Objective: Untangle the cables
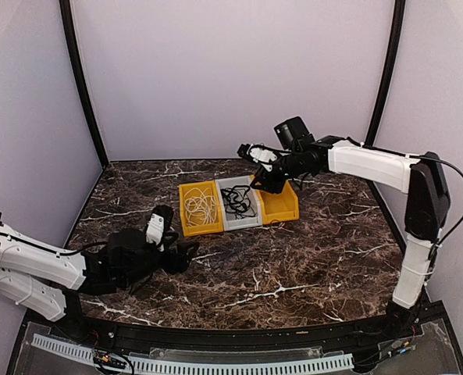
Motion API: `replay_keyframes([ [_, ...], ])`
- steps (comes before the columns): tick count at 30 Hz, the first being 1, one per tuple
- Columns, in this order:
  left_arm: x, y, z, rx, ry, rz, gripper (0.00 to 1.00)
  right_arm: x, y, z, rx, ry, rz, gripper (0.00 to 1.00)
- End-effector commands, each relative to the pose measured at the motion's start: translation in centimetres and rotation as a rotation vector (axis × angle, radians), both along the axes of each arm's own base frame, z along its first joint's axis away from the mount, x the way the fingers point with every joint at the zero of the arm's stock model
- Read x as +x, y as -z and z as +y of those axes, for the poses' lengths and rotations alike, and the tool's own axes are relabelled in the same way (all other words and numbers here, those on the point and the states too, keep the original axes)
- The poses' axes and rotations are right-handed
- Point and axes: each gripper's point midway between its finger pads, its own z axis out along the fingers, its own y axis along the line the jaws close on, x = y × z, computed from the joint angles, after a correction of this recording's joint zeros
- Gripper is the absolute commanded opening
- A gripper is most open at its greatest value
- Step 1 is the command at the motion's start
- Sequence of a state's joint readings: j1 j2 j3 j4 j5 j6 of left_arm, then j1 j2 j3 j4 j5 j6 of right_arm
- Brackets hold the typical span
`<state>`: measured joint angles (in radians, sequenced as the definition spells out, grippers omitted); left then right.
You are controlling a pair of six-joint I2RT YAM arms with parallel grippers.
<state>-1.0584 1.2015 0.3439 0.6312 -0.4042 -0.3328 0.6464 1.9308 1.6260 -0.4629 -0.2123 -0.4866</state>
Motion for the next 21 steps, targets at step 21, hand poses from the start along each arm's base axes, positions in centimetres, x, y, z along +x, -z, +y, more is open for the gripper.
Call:
replay_keyframes([
  [21, 3.0, 7.2, -7.2, 0.081, 0.119, 0.438, 0.67, -11.7, 11.0, -8.1, -0.303, -0.239, -0.002, 0.33],
])
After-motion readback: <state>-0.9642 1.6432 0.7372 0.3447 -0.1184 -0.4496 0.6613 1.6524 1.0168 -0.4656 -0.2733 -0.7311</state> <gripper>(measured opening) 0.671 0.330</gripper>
